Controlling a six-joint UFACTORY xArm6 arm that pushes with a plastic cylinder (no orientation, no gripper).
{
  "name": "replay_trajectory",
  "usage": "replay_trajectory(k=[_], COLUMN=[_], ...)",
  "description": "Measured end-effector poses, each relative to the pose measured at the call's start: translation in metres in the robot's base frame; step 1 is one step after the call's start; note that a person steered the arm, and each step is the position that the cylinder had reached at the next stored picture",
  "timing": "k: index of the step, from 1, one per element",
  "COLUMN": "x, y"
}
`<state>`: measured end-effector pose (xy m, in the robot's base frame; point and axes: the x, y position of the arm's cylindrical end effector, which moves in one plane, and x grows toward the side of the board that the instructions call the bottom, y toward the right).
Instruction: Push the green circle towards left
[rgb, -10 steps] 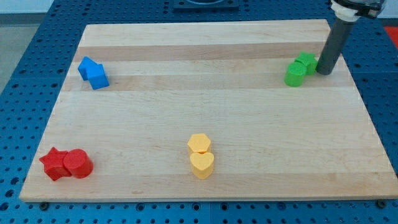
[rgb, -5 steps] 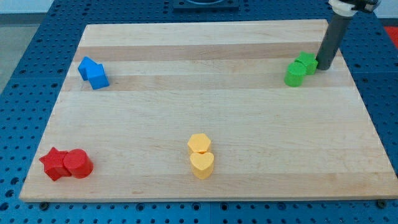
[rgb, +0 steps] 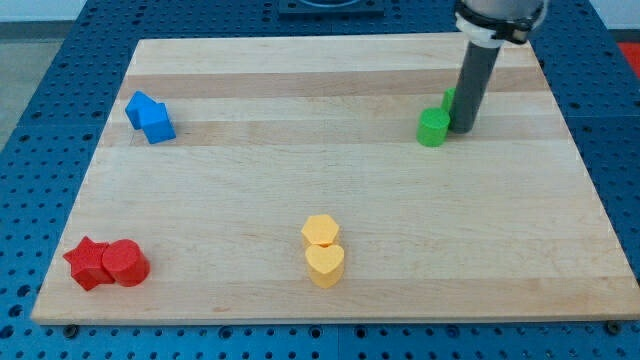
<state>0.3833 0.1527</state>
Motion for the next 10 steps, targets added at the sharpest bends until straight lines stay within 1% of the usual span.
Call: replay_trajectory(k=[1, 2, 3, 4, 6, 10], x=[0.000, 0.005, 0.029, 0.030, 0.008, 0.008], y=[-0.014, -0.010, -0.002, -0.003, -0.047, -0.167])
